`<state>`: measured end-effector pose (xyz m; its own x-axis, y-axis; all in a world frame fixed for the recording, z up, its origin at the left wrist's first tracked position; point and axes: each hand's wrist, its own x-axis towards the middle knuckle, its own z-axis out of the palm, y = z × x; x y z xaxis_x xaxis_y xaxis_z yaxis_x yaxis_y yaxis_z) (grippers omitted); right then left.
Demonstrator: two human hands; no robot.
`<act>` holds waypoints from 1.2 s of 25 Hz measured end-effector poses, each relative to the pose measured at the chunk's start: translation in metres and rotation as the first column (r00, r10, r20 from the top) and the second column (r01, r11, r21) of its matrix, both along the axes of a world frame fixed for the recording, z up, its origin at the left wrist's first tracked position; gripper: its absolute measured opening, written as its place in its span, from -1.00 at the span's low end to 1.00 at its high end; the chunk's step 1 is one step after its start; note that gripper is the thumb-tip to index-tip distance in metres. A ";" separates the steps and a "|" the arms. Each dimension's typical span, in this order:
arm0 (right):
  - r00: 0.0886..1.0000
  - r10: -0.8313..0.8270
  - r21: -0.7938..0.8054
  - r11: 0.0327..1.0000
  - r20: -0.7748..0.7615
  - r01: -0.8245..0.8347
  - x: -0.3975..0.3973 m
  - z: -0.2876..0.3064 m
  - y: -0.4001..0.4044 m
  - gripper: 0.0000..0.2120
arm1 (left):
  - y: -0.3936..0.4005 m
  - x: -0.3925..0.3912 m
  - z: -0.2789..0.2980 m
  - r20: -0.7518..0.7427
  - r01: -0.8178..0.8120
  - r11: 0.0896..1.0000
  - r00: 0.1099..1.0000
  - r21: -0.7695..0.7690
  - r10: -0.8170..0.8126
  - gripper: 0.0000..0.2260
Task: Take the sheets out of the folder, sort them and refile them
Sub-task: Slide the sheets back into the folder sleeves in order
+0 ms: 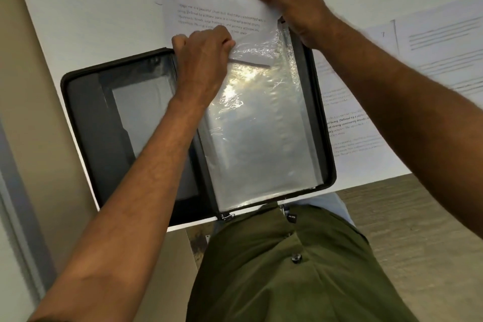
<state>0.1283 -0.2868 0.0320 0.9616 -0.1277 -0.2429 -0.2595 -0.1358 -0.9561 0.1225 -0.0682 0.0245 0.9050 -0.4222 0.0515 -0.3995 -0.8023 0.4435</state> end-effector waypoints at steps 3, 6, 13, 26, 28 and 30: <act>0.998 0.057 -0.001 0.998 -0.037 -0.057 0.001 0.003 -0.007 -0.65 | 0.001 0.002 0.000 -0.016 -0.014 1.000 1.000 -0.010 0.014 -0.80; 0.994 0.100 -0.004 0.995 -0.050 -0.100 0.002 0.005 -0.014 -0.64 | 0.004 0.002 -0.002 -0.092 -0.031 0.998 0.995 -0.050 0.026 -0.81; 0.984 0.160 0.005 0.987 -0.082 -0.160 0.006 0.005 -0.025 -0.70 | 0.036 0.014 -0.005 -0.153 -0.045 0.999 0.987 0.029 0.049 -0.79; 0.955 0.269 0.021 0.963 -0.128 -0.269 0.021 0.006 -0.030 -0.63 | 0.065 0.037 0.001 -0.216 -0.188 0.959 0.948 0.212 0.234 -0.69; 0.940 0.307 0.012 0.951 -0.145 -0.309 0.023 0.005 -0.029 -0.58 | 0.063 0.042 0.000 -0.291 -0.313 0.949 0.905 0.033 0.308 -0.85; 0.924 0.351 0.026 0.936 -0.153 -0.351 0.025 0.003 -0.029 -0.58 | 0.062 0.047 0.001 -0.458 -0.460 0.866 0.824 -0.195 0.335 -0.90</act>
<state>0.1535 -0.3158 0.0353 0.8963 0.2109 -0.3901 -0.3374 -0.2463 -0.9085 0.1693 -0.0064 0.0260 0.9568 -0.0435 -0.2873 0.1872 -0.6640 0.7239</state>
